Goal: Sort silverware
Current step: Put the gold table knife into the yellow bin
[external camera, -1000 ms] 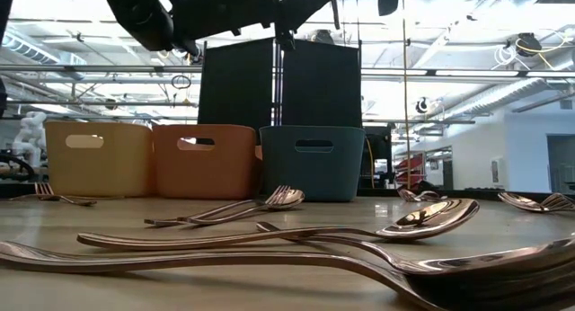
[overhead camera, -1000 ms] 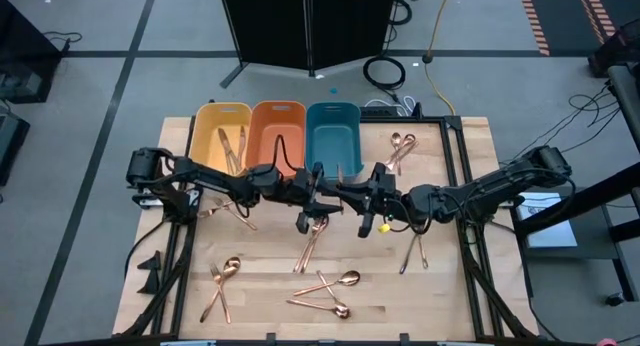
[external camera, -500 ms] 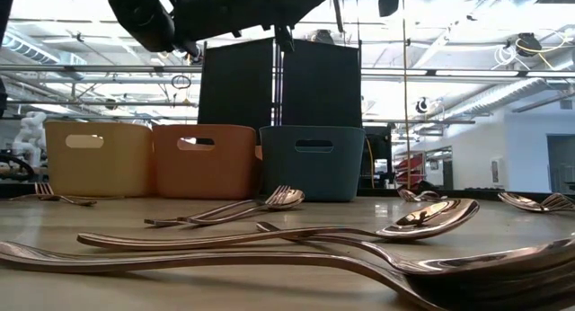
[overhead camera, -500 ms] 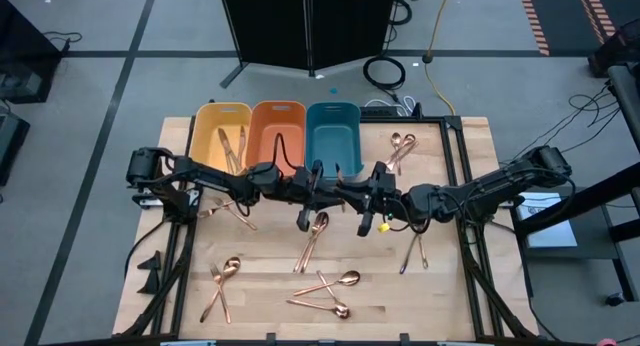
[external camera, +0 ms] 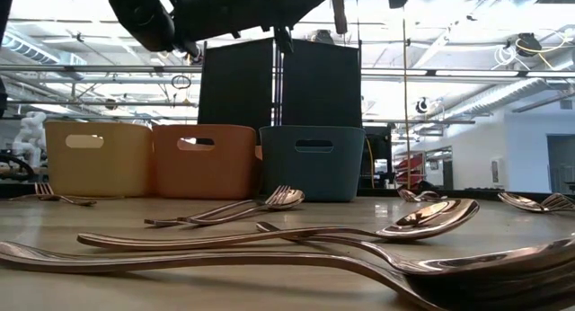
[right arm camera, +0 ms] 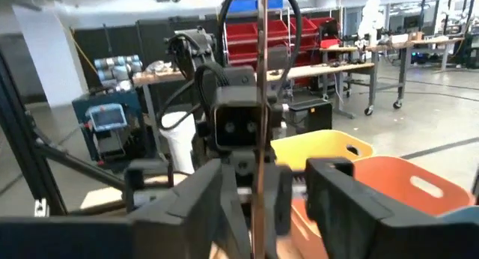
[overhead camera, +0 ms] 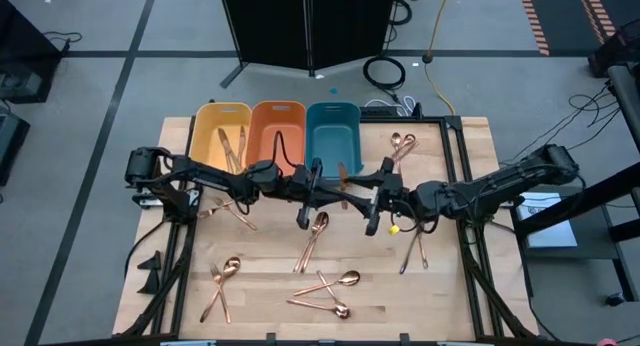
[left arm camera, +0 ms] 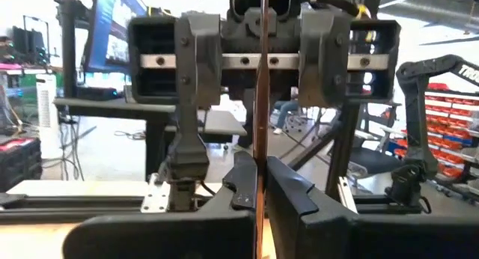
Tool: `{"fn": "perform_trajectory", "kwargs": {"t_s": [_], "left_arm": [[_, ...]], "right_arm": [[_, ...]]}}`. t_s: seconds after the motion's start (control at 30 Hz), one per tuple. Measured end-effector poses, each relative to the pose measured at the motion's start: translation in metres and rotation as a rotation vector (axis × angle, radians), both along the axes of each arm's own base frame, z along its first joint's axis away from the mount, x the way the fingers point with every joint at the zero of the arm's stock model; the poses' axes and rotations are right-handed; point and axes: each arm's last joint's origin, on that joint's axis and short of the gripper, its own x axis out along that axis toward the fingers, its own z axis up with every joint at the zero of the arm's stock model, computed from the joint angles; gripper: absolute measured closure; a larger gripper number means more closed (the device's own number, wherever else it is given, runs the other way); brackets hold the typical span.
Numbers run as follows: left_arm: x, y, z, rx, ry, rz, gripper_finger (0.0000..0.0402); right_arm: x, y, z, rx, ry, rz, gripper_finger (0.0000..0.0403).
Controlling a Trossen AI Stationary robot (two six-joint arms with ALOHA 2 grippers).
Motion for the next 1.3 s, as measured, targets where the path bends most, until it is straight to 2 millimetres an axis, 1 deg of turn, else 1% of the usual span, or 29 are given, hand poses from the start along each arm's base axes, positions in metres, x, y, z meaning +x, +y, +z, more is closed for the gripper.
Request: {"fn": "perform_trajectory", "kwargs": {"t_s": [0.1,0.2,0.27,0.37,0.5,0.6,0.7,0.87,1.03,1.17,1.3], "left_arm": [[-0.003,0.005,0.005,0.000,0.001,0.014,0.0392],[-0.006,0.009,0.010,0.000,0.001,0.026,0.0391],[-0.009,0.012,0.015,0.000,-0.009,0.035,0.0391],[-0.013,0.018,0.020,0.001,0.023,0.054,0.0390],[-0.021,0.028,0.026,-0.007,0.081,0.098,0.0390],[-0.030,0.036,0.031,-0.021,0.140,0.171,0.0396],[-0.044,0.044,0.036,-0.036,0.243,0.269,0.0398],[-0.081,0.059,0.051,-0.110,0.382,0.472,0.0400],[-0.131,0.073,0.063,-0.277,0.497,0.717,0.0400],[-0.163,0.080,0.060,-0.416,0.604,0.878,0.0401],[-0.186,0.088,0.049,-0.462,0.750,1.035,0.0401]], "right_arm": [[-0.012,-0.003,0.005,0.012,0.041,0.002,0.0188],[-0.023,-0.005,0.005,0.050,0.101,0.006,0.0176],[-0.030,-0.005,0.002,0.074,0.149,0.010,0.0172],[-0.035,-0.002,-0.006,0.101,0.231,0.016,0.0172],[-0.036,0.003,-0.025,0.144,0.303,0.014,0.0174],[-0.036,0.008,-0.045,0.175,0.351,0.015,0.0174],[-0.035,0.013,-0.063,0.216,0.391,0.012,0.0174],[-0.032,0.021,-0.089,0.248,0.463,0.003,0.0174],[-0.025,0.026,-0.103,0.223,0.512,-0.002,0.0174],[-0.021,0.027,-0.108,0.179,0.518,-0.001,0.0174],[-0.019,0.028,-0.108,0.167,0.502,-0.007,0.0174]]}}
